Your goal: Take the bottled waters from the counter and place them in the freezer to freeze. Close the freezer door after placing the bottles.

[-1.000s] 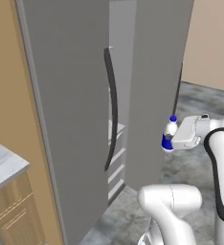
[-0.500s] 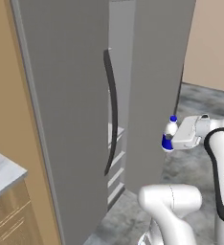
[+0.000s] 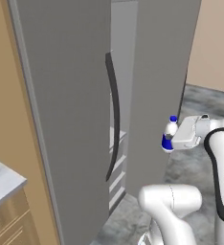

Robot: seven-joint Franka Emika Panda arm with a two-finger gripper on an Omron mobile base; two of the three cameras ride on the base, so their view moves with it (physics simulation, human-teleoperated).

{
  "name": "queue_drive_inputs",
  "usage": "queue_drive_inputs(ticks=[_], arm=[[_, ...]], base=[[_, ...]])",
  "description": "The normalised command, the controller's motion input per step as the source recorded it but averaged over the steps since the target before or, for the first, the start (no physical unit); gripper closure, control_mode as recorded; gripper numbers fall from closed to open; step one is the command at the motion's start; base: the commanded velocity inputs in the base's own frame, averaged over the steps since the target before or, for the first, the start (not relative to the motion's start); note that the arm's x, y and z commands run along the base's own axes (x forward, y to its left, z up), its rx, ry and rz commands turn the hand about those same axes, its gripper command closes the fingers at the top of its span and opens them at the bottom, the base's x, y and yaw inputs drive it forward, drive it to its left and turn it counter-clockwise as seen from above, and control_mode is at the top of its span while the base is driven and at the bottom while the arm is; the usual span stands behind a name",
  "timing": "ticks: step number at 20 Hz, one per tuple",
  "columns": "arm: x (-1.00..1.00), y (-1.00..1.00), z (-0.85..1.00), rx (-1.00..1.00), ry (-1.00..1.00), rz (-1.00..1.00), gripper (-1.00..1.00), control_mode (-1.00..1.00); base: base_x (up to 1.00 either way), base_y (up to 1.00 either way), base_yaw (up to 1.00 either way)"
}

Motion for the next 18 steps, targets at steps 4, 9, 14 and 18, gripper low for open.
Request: queue_drive_inputs(ticks=[4, 9, 14, 18], arm=[[0.0, 0.0, 0.0, 0.0, 0.0, 0.0, 1.0, 1.0], [0.0, 0.0, 0.0, 0.0, 0.0, 0.0, 1.0, 1.0], [0.0, 0.0, 0.0, 0.0, 0.0, 0.0, 1.0, 1.0], [0.0, 0.0, 0.0, 0.0, 0.0, 0.0, 1.0, 1.0]], base=[[0.7, -0.5, 0.11], [0.58, -0.83, 0.17], [0.25, -1.0, 0.03], [0.32, -0.99, 0.0]])
